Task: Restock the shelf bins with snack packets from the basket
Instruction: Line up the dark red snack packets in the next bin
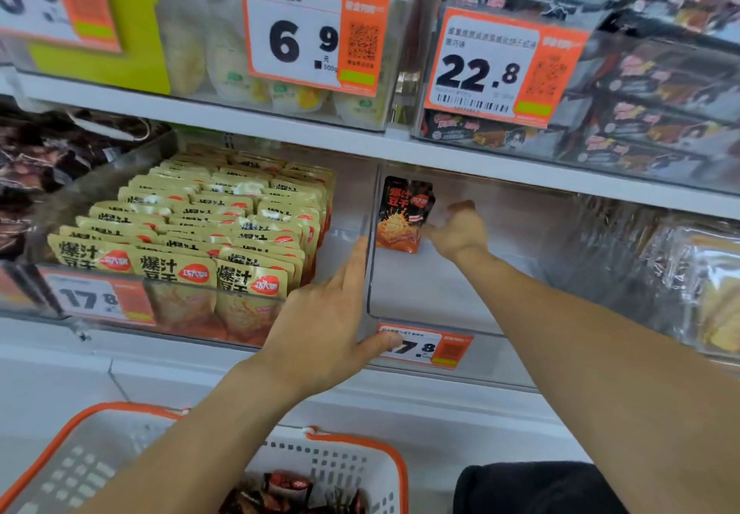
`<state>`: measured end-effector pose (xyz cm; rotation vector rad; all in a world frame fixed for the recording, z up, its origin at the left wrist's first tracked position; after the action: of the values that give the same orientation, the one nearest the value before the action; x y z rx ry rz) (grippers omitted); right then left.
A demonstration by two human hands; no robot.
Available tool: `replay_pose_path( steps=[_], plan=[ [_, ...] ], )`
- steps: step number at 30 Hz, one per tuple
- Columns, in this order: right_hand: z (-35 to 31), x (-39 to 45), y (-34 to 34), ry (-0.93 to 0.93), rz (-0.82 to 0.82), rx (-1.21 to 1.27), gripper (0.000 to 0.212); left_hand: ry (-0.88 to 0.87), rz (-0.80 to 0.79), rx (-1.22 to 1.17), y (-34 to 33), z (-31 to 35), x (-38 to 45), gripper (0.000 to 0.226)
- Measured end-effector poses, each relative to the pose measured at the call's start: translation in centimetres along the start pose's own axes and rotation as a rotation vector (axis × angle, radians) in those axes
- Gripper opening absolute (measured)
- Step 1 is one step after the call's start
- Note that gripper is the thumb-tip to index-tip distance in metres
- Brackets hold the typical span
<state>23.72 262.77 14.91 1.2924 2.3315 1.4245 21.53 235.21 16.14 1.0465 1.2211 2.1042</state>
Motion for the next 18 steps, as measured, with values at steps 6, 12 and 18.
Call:
replay_pose_path(
  steps=[6, 12, 18],
  plan=[
    [-5.2, -6.3, 6.1, 0.173, 0.048, 0.090, 0.012, -0.025, 0.187, -0.427, 2.9, 0.1, -2.6, 0.068],
    [-15.1, -20.0, 4.1, 0.595, -0.212, 0.360, 0.015, 0.238, 0.037, -0.629, -3.1, -4.7, -9.6, 0.015],
    [-6.7, -29.7, -14.5, 0.410, -0.845, 0.089, 0.016, 0.583, -0.683, -0.091, -18.1, -10.8, -21.7, 0.036]
  ],
)
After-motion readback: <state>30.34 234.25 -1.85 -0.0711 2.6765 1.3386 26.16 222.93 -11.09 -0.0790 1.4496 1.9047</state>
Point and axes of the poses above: each hand's wrist, its own x-axis towards the middle knuckle, its own y-axis out of the back of the hand, z = x × y, the point moved 8 cm from there along x, towards the middle knuckle, and after that the axes turned 15 degrees about y, right-handed, at the moved point
